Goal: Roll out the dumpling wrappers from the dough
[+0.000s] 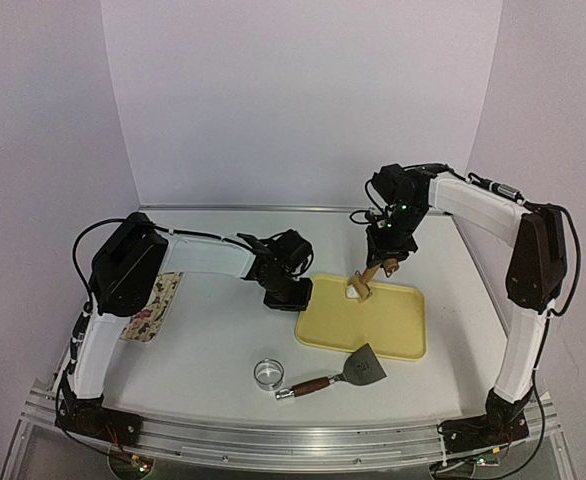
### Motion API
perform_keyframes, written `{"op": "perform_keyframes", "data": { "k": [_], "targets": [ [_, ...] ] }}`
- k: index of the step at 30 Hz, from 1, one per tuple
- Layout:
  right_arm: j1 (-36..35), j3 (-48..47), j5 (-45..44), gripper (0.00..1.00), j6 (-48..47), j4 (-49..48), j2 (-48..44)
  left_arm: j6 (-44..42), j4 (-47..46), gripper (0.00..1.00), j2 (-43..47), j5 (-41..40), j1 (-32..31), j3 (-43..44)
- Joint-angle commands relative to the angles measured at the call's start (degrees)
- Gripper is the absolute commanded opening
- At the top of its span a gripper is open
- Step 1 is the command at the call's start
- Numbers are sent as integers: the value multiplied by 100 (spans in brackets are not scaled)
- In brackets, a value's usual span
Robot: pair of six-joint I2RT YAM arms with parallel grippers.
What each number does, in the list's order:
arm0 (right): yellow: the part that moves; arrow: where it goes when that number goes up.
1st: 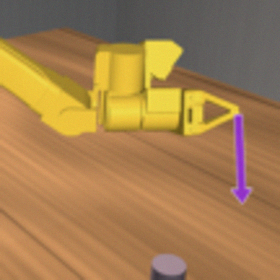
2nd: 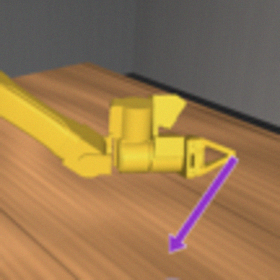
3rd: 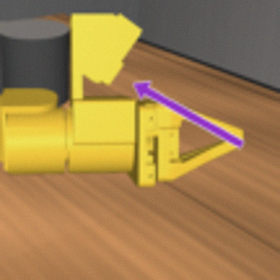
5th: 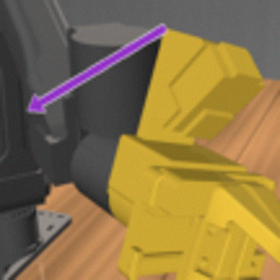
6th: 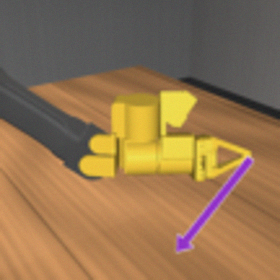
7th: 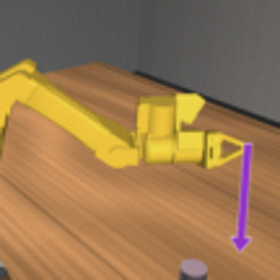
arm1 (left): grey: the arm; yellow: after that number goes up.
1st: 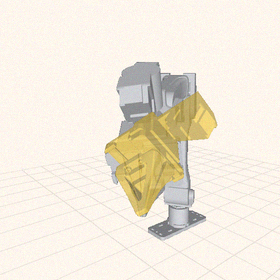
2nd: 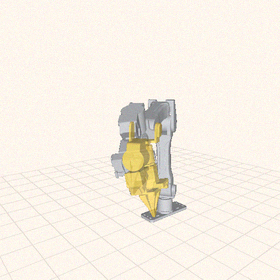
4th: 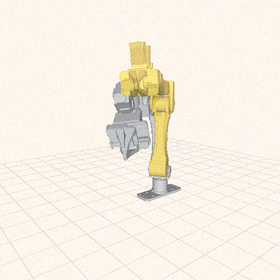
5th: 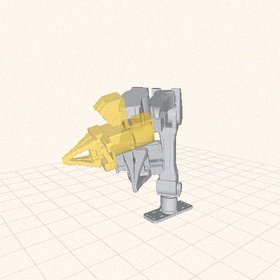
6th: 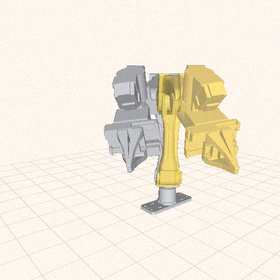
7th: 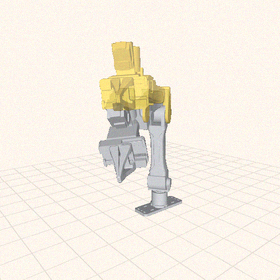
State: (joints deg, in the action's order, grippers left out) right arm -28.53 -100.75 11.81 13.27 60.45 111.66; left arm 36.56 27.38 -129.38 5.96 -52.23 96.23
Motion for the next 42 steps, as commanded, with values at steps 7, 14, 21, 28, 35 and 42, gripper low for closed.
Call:
{"op": "perform_keyframes", "data": {
  "k": [7, 14, 21, 28, 35, 42],
  "targets": [
    [-16, -179, -13, 0, -131, -154, 206, 35, 242, 0, 98, 110, -86, -93],
    [-46, -95, -15, 0, -123, -225, 296, 28, 242, 0, 98, 125, -86, -100],
    [-91, 8, -120, 0, -129, -256, 472, 17, 229, 0, 102, 125, -86, -90],
    [-124, -8, -76, 0, -128, -340, 712, -15, 174, 0, 74, 185, -85, -73],
    [-206, -14, -82, 0, -99, -390, 828, -41, 145, 0, 80, 187, -86, -89],
    [-215, 181, -898, 0, 389, -314, 461, -46, 42, 0, 205, 144, -86, -303]
  ]
}}
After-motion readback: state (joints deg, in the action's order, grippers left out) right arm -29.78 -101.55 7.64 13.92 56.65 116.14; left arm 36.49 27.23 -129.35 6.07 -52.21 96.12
